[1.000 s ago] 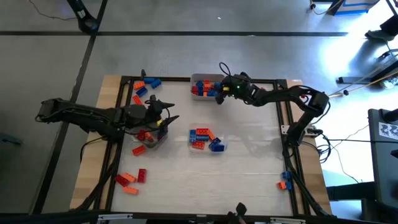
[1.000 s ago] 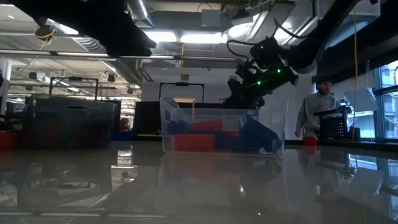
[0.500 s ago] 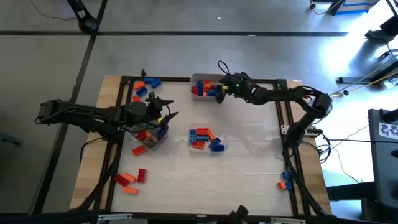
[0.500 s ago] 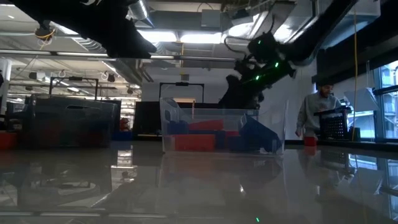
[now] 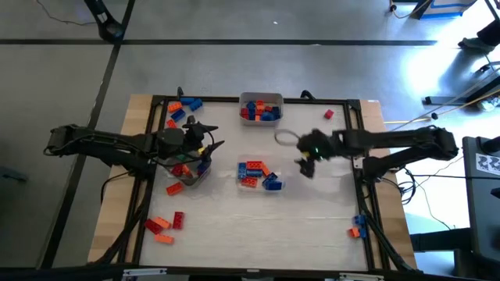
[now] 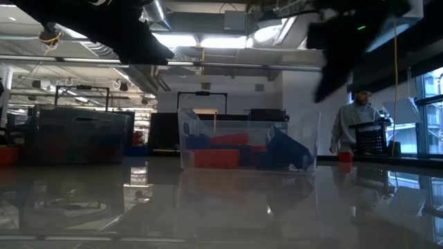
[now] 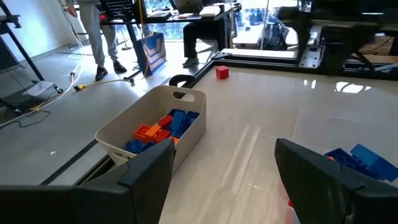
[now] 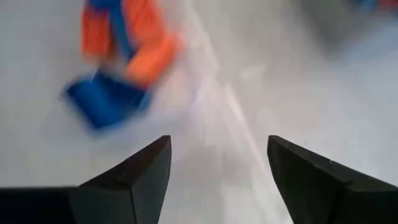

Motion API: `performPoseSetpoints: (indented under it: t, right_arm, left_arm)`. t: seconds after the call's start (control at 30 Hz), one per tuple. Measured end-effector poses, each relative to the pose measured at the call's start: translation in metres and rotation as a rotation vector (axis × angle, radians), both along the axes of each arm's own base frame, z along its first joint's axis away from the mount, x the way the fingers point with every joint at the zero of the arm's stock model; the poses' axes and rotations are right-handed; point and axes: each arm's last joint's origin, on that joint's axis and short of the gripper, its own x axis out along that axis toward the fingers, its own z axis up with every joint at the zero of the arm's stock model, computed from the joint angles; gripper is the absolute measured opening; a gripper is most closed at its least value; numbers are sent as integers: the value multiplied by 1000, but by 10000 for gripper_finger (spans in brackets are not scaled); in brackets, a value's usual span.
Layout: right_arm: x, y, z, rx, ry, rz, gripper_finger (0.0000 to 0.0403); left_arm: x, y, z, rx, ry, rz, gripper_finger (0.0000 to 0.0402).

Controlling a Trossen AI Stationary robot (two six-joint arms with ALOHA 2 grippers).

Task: Sort blocks by size
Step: Put the small orange game piece into the gray bin

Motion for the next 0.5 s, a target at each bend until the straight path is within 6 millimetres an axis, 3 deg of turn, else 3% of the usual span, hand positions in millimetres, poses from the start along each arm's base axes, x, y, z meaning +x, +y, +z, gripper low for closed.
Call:
performPoseSetpoints:
  t: [0.23,0.5]
  right_arm:
    - [-28,62,-10,190,223,-26,261]
    - [-61,126,-15,465,422,-186,261]
  left_arm:
    - [0,0,0,0,-1,0,265]
    - [0,0,0,12,7,-3,265]
